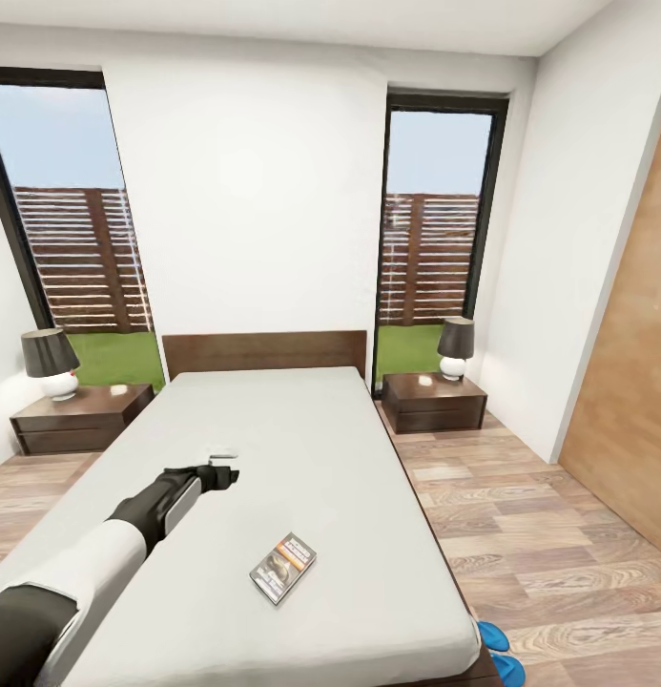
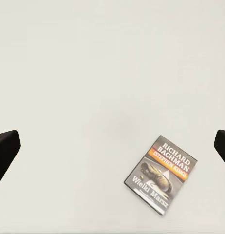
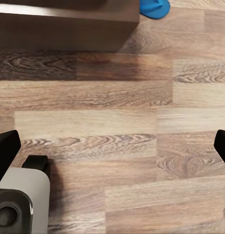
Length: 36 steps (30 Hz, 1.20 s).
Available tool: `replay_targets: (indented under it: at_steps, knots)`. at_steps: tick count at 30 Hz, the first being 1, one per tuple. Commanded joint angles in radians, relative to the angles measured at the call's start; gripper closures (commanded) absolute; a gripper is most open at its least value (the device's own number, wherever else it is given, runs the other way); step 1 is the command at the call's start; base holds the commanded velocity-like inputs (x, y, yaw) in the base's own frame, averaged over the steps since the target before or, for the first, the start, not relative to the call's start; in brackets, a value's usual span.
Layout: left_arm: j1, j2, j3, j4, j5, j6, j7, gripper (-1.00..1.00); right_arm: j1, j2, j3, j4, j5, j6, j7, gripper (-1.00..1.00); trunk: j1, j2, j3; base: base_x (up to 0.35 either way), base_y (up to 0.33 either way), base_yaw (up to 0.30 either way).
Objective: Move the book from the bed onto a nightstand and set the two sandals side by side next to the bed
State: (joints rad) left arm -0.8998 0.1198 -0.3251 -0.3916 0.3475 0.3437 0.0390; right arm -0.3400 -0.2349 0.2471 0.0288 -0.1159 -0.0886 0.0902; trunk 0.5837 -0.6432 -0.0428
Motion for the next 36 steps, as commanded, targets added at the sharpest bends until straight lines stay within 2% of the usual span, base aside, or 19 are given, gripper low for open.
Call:
replay_targets:
  at_steps: [1, 7, 10, 15, 36]
  knots:
    - [-0.001, 0.001, -0.007, -0.002, 0.009, 0.005, 0.004, -1.0, -0.002, 0.0, 0.008, 0.003, -0.011, -0.006, 0.005, -1.0, 0.0, -0.002, -0.002, 0.0, 0.0, 0.0]
    - [-0.013, 0.001, -0.005, -0.006, 0.014, 0.085, 0.007, -1.0, 0.005, 0.007, 0.008, 0.005, -0.01, -0.006, 0.005, -1.0, 0.0, -0.002, -0.002, 0.0, 0.0, 0.0]
    - [-0.018, 0.001, -0.003, -0.009, 0.016, 0.148, 0.008, -1.0, 0.008, 0.01, 0.008, 0.006, -0.01, -0.006, 0.005, -1.0, 0.0, -0.002, -0.002, 0.0, 0.0, 0.0]
    - [-0.022, -0.001, -0.003, -0.014, 0.017, 0.189, 0.006, -1.0, 0.03, 0.017, 0.008, 0.006, -0.009, -0.006, 0.005, -1.0, 0.0, -0.002, -0.002, 0.0, 0.0, 0.0]
    - [-0.024, -0.011, -0.004, -0.053, 0.015, 0.216, 0.015, -1.0, 0.055, 0.021, 0.005, 0.005, -0.006, -0.008, 0.005, -1.0, 0.0, -0.002, -0.002, 0.018, 0.0, 0.0]
